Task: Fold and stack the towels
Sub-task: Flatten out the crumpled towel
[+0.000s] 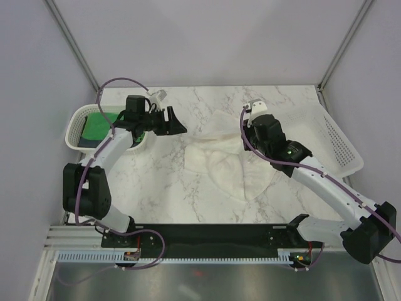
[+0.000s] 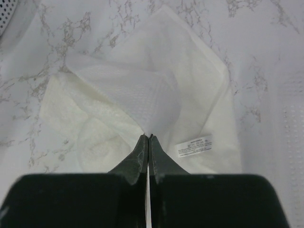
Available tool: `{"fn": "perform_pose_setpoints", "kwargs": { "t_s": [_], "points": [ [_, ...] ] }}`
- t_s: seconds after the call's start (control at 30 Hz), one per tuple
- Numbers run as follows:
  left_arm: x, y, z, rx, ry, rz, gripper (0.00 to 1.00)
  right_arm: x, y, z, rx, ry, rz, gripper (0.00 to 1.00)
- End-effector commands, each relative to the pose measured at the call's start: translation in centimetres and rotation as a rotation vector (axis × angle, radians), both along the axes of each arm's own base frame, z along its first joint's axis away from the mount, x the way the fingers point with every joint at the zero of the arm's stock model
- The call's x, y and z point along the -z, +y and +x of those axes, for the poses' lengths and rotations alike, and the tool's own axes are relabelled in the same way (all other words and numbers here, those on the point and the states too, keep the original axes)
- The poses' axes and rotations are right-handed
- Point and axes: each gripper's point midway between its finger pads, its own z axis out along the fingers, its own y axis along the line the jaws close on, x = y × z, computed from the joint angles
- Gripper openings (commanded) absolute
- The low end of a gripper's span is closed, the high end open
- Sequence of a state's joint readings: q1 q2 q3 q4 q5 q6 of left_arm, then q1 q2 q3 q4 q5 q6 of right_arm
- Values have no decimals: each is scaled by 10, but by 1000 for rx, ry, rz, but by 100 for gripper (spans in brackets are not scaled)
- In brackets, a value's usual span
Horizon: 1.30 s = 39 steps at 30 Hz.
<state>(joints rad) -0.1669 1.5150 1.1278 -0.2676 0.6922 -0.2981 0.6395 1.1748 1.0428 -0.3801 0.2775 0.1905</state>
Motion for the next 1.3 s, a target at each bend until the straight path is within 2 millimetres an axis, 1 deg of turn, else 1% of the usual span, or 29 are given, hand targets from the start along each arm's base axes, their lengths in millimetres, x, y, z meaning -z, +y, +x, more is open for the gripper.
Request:
{"fn": "perform_pose_setpoints", "kwargs": {
  "t_s": [0.0,0.03,0.07,0.1,0.13,0.17,0.23,0.27,0.3,0.37,0.4,0.43,0.47,0.53,0.57,0.63,0.67,0.77,0.87,0.93,0.97,1.07,1.1,1.17,1.2,1.23,1.27],
  "points": [
    [-18,-24,20,124,-178,23,75,-19,18,-8,-127,27,110,0],
    [-16,-29,23,137,-190,38,75,-19,17,-7,-130,32,115,0],
    [-11,-38,28,161,-210,63,75,-19,15,-6,-129,38,122,0],
    [-9,-41,30,168,-214,72,75,-18,13,-5,-128,40,124,0],
    [-9,-45,31,177,-221,75,75,-18,14,-6,-135,47,133,0],
    [-12,-50,32,193,-234,61,75,-17,11,-4,-130,49,134,0],
    [-14,-59,29,221,-263,46,75,-18,9,-3,-129,47,137,0],
    [-10,-64,26,243,-288,65,75,-19,5,-2,-120,42,138,0],
    [-7,-67,27,257,-307,80,75,-26,2,-3,-118,21,141,0],
    [2,-68,31,272,-343,128,75,-35,-3,-3,-107,-2,152,0],
    [5,-66,35,284,-376,153,76,-36,-4,-3,-104,-2,156,0],
    [14,-66,38,294,-378,169,76,-36,-4,-3,-102,-1,159,0],
    [19,-69,38,338,-403,174,76,-33,-5,-4,-101,4,159,0],
    [29,-70,40,371,-407,184,75,-32,0,-7,-123,16,176,0],
    [40,-71,40,398,-406,192,75,-31,-1,-8,-121,18,176,0],
    [47,-71,41,412,-408,196,75,-30,-1,-7,-118,19,176,0],
    [54,-72,40,430,-410,194,76,-31,-1,-6,-118,17,176,0],
    [62,-79,38,526,-471,179,75,-27,1,-5,-127,32,180,0],
    [64,-81,41,570,-523,187,75,-23,1,-5,-125,36,181,0],
    [67,-75,47,566,-540,220,75,-20,-1,-6,-119,41,180,0],
    [67,-72,46,567,-533,215,75,-19,-2,-5,-116,43,179,0],
    [54,-67,45,575,-561,199,75,-16,-6,-3,-99,47,174,0],
    [51,-67,41,586,-566,196,75,-13,-7,-3,-90,53,171,0],
    [39,-70,33,634,-615,169,77,-8,-12,-1,-69,69,171,0],
    [38,-72,28,660,-631,158,77,-7,-12,-1,-69,76,177,0],
    [30,-73,26,679,-677,162,77,-6,-13,0,-69,81,179,0],
    [28,-74,23,690,-689,157,77,-5,-13,0,-71,86,183,0]
  ]
}}
